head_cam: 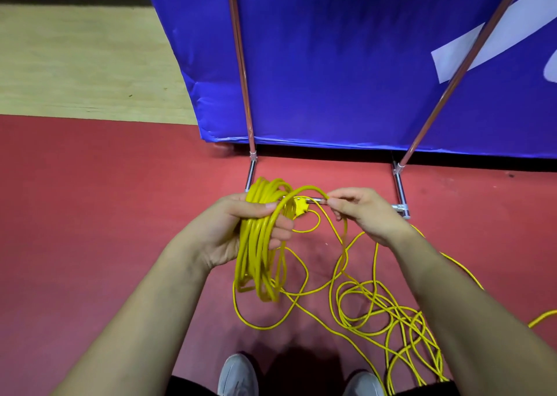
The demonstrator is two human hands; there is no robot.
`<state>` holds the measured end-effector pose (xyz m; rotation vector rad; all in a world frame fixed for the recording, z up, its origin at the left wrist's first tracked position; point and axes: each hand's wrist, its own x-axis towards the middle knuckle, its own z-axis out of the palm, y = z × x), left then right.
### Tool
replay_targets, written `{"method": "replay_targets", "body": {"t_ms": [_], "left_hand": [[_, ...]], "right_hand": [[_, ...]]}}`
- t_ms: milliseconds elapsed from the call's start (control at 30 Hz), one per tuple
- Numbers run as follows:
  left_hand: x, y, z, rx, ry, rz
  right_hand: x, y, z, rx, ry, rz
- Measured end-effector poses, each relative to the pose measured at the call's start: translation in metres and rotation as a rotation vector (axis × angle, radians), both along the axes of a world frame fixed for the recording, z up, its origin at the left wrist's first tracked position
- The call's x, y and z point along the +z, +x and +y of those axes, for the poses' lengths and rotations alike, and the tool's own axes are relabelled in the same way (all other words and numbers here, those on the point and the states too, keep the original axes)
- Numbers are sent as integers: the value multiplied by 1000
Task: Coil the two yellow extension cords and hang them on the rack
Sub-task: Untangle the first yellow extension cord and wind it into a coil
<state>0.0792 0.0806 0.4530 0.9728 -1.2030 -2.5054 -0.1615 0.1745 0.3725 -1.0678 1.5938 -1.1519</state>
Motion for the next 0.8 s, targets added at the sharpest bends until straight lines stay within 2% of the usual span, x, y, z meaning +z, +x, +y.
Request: {"method": "replay_targets", "body": {"t_ms": [100, 233, 333, 400, 467, 567, 633, 733, 800], "left_hand": [[0, 0, 2, -25, 55, 7], [-2, 1, 2, -16, 65, -2], [-3, 1, 5, -37, 10, -36], [-4, 2, 3, -56, -14, 25], [-4, 5, -2, -31, 35, 120], [-1, 14, -12, 48, 85, 220], [2, 21, -16, 65, 75, 212], [1, 27, -16, 23, 7, 45], [2, 26, -12, 2, 5, -56]], "right_hand": [[21, 11, -7, 34, -45, 61], [52, 36, -14, 242, -134, 220], [65, 55, -15, 330, -195, 235], [64, 58, -15, 323, -208, 224], [51, 48, -15, 329, -131, 187], [15, 16, -5, 341, 112, 221], [-5, 2, 6, 259, 182, 111], [-18, -1, 9, 64, 135, -216], [-18, 2, 4, 11, 79, -259]]}}
